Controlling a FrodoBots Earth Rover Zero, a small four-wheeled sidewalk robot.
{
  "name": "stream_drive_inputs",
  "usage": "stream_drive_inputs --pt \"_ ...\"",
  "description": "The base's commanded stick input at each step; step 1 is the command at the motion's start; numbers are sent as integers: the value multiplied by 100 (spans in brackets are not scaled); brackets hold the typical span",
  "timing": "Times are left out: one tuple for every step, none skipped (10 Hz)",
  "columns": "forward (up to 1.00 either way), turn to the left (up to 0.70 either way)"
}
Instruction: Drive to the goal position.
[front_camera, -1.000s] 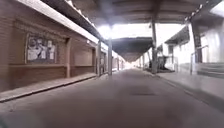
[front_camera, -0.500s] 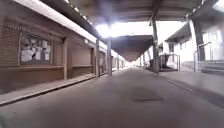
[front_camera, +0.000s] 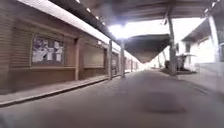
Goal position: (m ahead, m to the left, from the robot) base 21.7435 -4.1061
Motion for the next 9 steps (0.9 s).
stream_drive_inputs --pt "70 -34" --pt "70 -35" --pt "70 -35" --pt "70 -18" --pt "70 0" --pt "70 0" --pt "70 0" --pt "70 0" --pt "70 0"
